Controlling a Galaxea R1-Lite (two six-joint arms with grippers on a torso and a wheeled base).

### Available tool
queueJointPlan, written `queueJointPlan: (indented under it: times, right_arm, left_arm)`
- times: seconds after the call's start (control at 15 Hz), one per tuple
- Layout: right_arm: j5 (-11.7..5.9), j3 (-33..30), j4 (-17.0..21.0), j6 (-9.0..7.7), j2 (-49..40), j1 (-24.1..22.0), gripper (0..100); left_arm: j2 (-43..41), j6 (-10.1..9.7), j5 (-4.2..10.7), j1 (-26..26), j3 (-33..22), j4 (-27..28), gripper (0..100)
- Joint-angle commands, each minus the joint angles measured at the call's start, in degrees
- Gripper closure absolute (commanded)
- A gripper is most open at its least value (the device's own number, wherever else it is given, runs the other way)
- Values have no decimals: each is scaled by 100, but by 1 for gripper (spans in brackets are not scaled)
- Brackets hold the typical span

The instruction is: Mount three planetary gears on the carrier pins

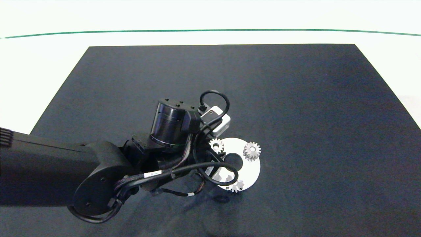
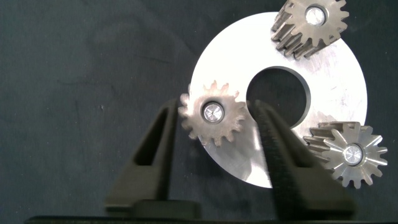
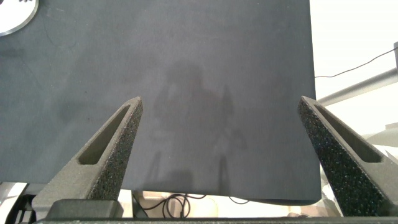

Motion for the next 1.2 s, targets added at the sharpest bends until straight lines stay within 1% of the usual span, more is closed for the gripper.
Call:
queueJointPlan:
  times: [0.07,0.27,0.33,0.4,0.47,0.53,0.6,0.67,0.73,0.8,0.87,0.93,1.0,1.07,1.13,1.2]
  right_arm:
    - [-9,-2,20,-6,-1,-4,0]
    - [-9,-2,20,-6,-1,14,0]
    - [-9,-2,20,-6,34,14,0]
    - [-9,-2,11,-6,52,23,0]
    - [18,15,-15,11,105,58,0]
    - [26,24,-15,11,184,67,0]
    - [26,7,-24,20,272,67,0]
    - [18,-37,-59,20,368,67,0]
    - [-9,-99,-94,38,421,58,0]
    - [-9,-125,-94,38,447,58,0]
    - [-9,-116,-94,82,474,23,0]
    - [-9,-108,-94,108,535,-4,0]
    - [-9,-125,-103,108,597,-30,0]
    - [-9,-160,-121,108,632,-74,0]
    - [-9,-318,-165,108,737,-382,0]
    - [-9,-398,-191,108,781,-601,0]
  left_arm:
    - [16,9,13,3,-34,-13,0]
    - [-212,18,13,-6,-52,110,0]
    - [-494,9,13,-6,-140,497,0]
    - [-801,0,13,-6,-307,1059,0]
    - [-1320,-105,13,-6,-649,1999,0]
    - [-1706,-316,13,38,-1027,2747,0]
    - [-2181,-606,13,73,-1353,3608,0]
    - [-2647,-738,13,266,-1502,4504,0]
    - [-3183,-773,13,890,-1449,5339,0]
    - [-3710,-764,13,1453,-1282,5840,0]
    - [-4167,-782,13,1892,-1045,5972,0]
    - [-4607,-799,13,2604,-755,5981,0]
    - [-4985,-773,13,3290,-500,5937,0]
    - [-5152,-782,13,3624,-359,5919,0]
    - [-5582,-782,13,4388,-78,5893,0]
    - [-5828,-808,-4,4705,71,5893,0]
